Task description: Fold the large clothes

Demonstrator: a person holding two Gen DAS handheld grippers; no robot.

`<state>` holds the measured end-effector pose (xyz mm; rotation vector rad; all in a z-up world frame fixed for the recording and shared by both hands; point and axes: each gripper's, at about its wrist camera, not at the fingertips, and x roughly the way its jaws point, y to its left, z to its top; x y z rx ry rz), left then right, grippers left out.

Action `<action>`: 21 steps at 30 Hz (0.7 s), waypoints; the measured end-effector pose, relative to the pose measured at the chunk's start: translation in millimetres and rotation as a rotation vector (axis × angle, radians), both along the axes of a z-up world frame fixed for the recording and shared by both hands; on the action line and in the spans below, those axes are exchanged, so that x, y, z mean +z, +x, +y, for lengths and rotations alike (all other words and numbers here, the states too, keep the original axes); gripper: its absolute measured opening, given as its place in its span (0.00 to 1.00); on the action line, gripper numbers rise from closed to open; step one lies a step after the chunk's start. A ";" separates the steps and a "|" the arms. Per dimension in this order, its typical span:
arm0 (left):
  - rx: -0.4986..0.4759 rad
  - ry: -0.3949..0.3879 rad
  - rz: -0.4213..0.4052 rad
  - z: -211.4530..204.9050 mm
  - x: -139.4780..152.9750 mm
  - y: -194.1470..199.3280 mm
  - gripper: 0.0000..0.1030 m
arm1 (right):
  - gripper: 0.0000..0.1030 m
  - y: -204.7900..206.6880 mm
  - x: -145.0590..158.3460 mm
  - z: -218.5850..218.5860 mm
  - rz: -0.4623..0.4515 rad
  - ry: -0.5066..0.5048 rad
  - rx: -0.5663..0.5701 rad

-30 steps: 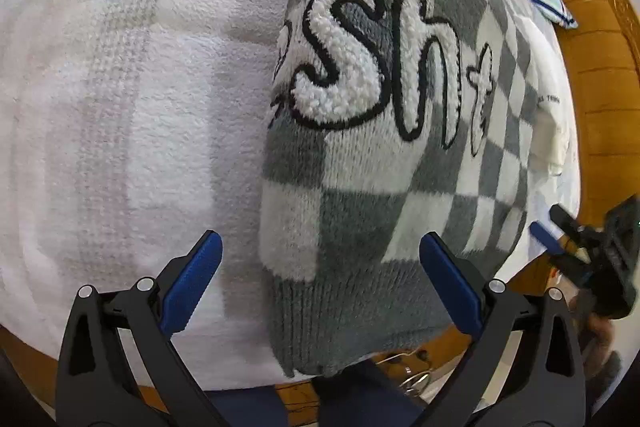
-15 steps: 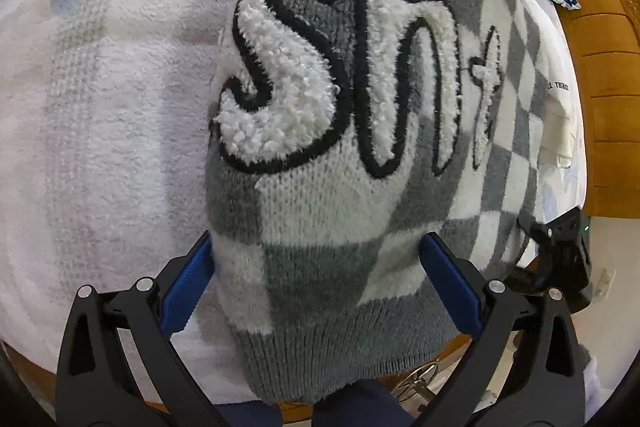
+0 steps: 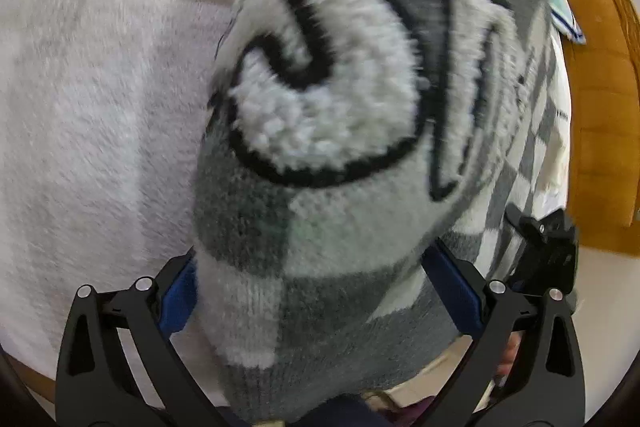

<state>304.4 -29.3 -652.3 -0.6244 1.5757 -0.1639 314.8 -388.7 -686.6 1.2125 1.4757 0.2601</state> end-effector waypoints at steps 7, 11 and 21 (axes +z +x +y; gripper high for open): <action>0.042 -0.037 -0.020 5.6 -11.9 -7.9 0.97 | 0.94 4.6 -7.7 15.9 -0.007 0.060 0.032; 0.050 -0.049 -0.004 4.4 -17.3 -3.7 0.97 | 0.91 1.6 -3.8 20.5 -0.006 0.028 0.032; 0.012 -0.064 -0.002 6.0 15.3 1.1 0.50 | 0.44 15.1 83.2 59.0 -0.066 -0.231 0.141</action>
